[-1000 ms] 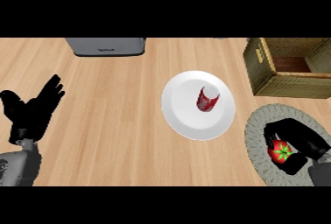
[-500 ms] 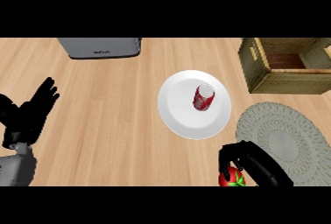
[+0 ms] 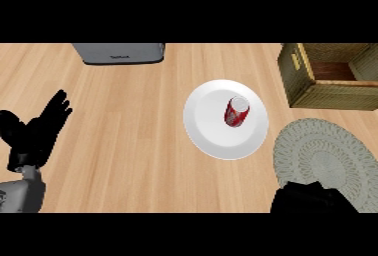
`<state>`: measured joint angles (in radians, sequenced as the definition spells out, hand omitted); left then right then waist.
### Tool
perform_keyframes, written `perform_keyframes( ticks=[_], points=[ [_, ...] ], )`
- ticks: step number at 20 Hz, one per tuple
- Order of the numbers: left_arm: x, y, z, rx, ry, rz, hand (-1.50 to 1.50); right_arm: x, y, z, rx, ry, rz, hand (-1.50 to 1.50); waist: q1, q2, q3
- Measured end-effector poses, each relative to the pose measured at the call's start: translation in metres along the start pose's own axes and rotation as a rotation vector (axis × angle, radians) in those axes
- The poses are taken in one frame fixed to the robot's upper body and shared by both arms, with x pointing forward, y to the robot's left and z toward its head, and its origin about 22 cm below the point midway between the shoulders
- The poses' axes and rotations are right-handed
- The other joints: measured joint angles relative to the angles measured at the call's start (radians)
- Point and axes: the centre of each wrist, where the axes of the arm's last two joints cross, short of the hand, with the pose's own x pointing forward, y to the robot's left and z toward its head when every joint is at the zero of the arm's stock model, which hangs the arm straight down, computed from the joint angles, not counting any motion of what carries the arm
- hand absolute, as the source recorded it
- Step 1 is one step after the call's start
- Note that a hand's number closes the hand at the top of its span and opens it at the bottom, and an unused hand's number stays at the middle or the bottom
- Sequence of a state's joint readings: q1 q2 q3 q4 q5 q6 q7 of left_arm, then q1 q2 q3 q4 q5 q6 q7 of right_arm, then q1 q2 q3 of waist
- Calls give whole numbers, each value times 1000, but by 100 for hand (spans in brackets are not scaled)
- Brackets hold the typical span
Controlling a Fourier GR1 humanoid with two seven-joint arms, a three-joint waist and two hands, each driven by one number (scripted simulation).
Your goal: Pick the tomato from the placemat and place it in the basket
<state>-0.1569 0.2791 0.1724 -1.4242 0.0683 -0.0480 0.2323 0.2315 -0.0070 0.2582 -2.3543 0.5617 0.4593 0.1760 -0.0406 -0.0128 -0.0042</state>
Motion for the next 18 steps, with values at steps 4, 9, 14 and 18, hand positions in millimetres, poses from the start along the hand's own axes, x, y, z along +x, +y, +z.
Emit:
perform_keyframes(
  ticks=[4, 9, 14, 18],
  points=[
    [0, 0, -2, -8, -7, -1, 0, 10, -12, -11, -48, 63, 26, 150, 11, 4, 0],
    [8, -9, -6, -22, -19, -3, 0, 30, -34, -35, -141, 93, 75, 150, 25, 6, 0],
    [11, -9, -10, -29, -15, -4, 0, 60, -67, -60, -281, 106, 118, 150, 35, 8, 0],
    [12, -14, -12, -37, -20, -6, 0, 83, -101, -79, -382, 106, 139, 150, 38, 9, 1]
  ],
)
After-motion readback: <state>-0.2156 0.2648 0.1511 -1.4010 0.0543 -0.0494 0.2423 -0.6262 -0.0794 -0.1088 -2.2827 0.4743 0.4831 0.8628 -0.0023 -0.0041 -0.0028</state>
